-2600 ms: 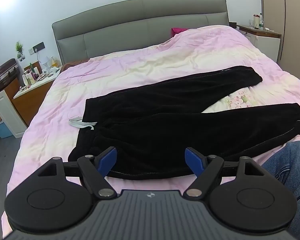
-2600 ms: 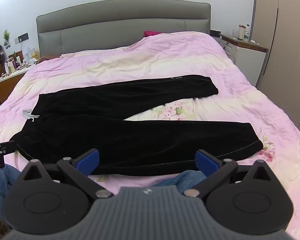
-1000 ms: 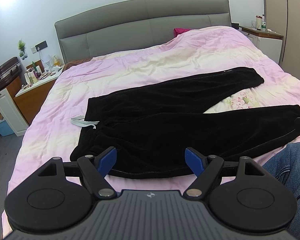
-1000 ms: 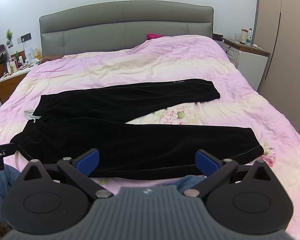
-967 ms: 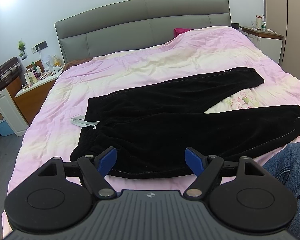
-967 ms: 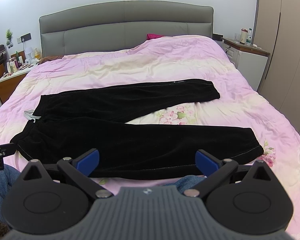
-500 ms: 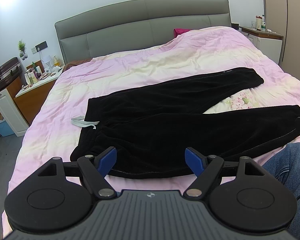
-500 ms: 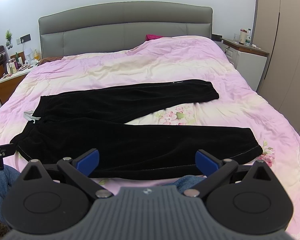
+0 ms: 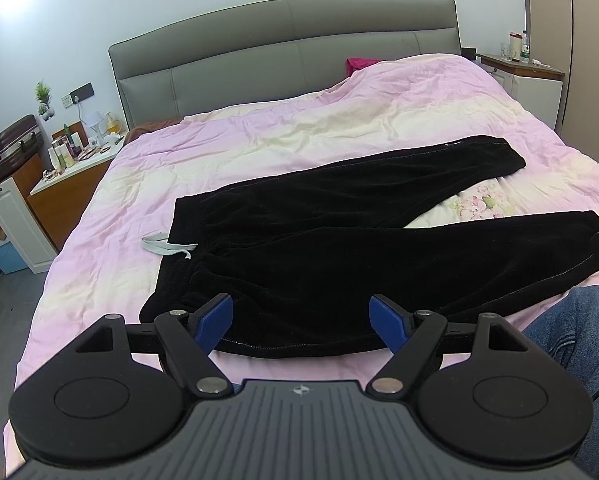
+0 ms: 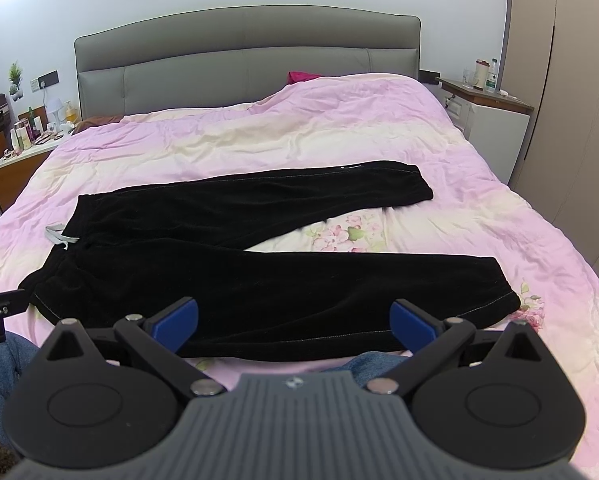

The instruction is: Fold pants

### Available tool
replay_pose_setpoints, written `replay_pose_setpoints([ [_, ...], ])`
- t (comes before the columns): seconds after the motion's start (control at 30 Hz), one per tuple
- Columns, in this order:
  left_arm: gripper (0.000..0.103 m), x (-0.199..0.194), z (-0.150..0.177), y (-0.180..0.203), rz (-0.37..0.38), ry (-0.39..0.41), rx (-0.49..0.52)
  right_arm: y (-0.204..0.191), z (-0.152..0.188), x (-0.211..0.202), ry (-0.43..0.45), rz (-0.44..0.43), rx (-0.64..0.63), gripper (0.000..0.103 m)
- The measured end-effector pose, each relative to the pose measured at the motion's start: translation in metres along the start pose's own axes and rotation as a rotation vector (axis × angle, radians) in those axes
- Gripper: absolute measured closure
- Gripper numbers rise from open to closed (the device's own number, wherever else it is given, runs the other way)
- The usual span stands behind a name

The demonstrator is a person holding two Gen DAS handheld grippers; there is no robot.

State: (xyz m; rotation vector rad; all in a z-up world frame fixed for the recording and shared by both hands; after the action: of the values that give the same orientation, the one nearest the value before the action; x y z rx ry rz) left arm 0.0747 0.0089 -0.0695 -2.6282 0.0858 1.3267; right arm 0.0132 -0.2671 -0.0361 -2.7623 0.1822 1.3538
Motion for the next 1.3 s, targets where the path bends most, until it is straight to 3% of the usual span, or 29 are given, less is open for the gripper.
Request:
replay_pose_setpoints([
  [0.5,0.012,-0.013,-0.006,0.002,0.003,-0.006,-0.001,0.002,0.002,0.0,0.005,-0.002,0.003,0.005],
  [0.9,0.014,-0.002,-0.013,-0.001,0.002,0.002,0.036,0.005,-0.002,0.011,-0.001,-0.019,-0.012,0.005],
  [1.17,0.028,0.014,-0.034,-0.021,0.018,0.059,0.193,0.034,-0.035,0.011,0.186,-0.074,-0.066,0.005],
  [1.3,0.031,0.033,-0.038,-0.027,0.041,0.058,0.364,0.05,-0.052,0.027,0.139,-0.111,-0.143,0.005],
])
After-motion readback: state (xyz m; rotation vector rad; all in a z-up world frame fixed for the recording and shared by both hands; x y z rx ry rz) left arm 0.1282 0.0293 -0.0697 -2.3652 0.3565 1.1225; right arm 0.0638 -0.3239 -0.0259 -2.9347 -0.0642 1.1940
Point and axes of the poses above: each gripper's, at about its wrist camera, not at the fingertips, and x roughly the way its jaws point, y to its right, z to its underside, the point moved 10 cm from there along x, roughly the way its jaws point, and after that the axes turned 12 degrees about -y, right-handed, at the moved point
